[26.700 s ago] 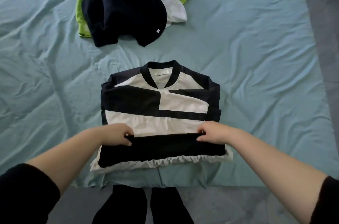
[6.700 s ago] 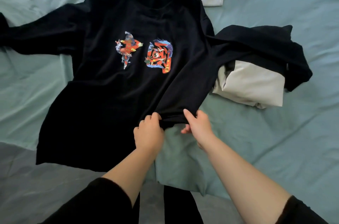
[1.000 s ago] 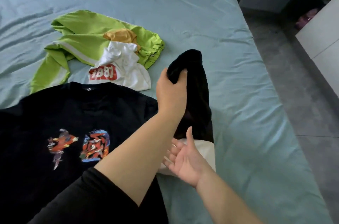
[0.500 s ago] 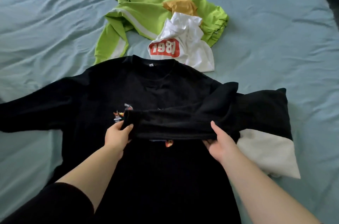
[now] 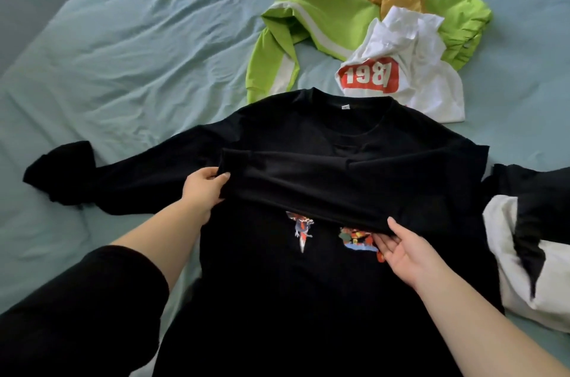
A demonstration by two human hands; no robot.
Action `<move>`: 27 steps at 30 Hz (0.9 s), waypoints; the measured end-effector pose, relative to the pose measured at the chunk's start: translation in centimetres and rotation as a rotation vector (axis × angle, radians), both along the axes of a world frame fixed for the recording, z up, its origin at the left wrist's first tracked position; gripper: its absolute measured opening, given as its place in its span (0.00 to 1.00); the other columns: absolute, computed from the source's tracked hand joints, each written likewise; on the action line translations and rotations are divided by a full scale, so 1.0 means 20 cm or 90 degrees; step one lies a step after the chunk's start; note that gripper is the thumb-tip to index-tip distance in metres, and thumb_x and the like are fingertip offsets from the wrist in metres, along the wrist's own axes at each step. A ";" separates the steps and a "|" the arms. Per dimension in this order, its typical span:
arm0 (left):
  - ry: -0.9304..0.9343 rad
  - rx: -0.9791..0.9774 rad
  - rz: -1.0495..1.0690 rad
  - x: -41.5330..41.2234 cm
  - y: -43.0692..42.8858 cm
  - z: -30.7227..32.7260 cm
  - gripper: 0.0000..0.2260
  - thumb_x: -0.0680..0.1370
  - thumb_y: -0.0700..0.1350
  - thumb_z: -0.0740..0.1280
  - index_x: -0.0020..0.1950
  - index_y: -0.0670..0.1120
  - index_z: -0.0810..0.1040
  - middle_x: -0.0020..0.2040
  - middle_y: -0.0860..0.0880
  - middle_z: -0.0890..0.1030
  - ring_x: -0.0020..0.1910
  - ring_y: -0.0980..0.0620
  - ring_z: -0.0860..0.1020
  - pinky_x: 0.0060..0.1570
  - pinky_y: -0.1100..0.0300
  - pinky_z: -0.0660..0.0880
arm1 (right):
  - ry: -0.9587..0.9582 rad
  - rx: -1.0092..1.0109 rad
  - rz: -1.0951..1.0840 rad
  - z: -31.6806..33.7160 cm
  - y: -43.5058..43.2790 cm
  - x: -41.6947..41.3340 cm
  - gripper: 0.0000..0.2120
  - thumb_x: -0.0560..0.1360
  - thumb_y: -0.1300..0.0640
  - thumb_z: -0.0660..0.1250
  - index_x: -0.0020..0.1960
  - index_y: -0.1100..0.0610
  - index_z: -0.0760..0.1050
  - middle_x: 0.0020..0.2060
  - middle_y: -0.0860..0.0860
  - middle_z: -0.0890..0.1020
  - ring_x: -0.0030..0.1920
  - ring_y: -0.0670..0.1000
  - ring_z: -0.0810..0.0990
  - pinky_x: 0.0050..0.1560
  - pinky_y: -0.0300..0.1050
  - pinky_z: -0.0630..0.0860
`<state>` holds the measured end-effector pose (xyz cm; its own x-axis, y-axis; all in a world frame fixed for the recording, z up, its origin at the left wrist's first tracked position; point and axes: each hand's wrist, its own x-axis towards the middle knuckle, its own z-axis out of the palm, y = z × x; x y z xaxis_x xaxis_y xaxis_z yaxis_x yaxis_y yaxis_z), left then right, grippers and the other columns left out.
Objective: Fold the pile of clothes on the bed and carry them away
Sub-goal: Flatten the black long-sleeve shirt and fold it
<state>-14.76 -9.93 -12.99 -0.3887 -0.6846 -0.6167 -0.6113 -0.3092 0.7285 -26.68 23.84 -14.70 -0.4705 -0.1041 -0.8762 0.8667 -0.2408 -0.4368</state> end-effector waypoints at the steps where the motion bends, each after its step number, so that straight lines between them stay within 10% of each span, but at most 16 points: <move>1: -0.002 -0.011 -0.001 0.00 0.00 -0.01 0.03 0.77 0.43 0.69 0.50 0.48 0.81 0.49 0.47 0.84 0.48 0.49 0.82 0.51 0.51 0.80 | 0.000 0.002 0.003 0.00 0.00 0.00 0.06 0.78 0.63 0.64 0.54 0.61 0.75 0.52 0.59 0.81 0.51 0.54 0.81 0.54 0.50 0.76; 11: -0.126 -0.175 -0.031 -0.02 -0.07 -0.02 0.08 0.77 0.46 0.68 0.55 0.47 0.77 0.53 0.50 0.81 0.45 0.52 0.78 0.48 0.55 0.75 | 0.009 -0.004 -0.046 -0.02 -0.02 0.05 0.06 0.78 0.63 0.64 0.54 0.61 0.76 0.44 0.56 0.86 0.43 0.51 0.86 0.54 0.50 0.78; 16: -0.324 -0.373 -0.048 -0.08 0.01 0.05 0.24 0.75 0.45 0.70 0.69 0.50 0.66 0.68 0.45 0.68 0.67 0.43 0.68 0.66 0.46 0.66 | 0.013 0.002 -0.073 -0.06 -0.08 0.06 0.09 0.78 0.64 0.64 0.58 0.62 0.75 0.53 0.58 0.82 0.49 0.52 0.83 0.42 0.44 0.78; 27: -0.131 -0.448 -0.528 -0.56 0.74 0.08 0.20 0.79 0.54 0.64 0.71 0.55 0.70 0.69 0.54 0.73 0.71 0.52 0.67 0.74 0.48 0.56 | -0.072 -0.161 -0.209 0.11 0.13 0.06 0.27 0.70 0.55 0.73 0.66 0.61 0.69 0.62 0.59 0.75 0.62 0.55 0.76 0.55 0.47 0.75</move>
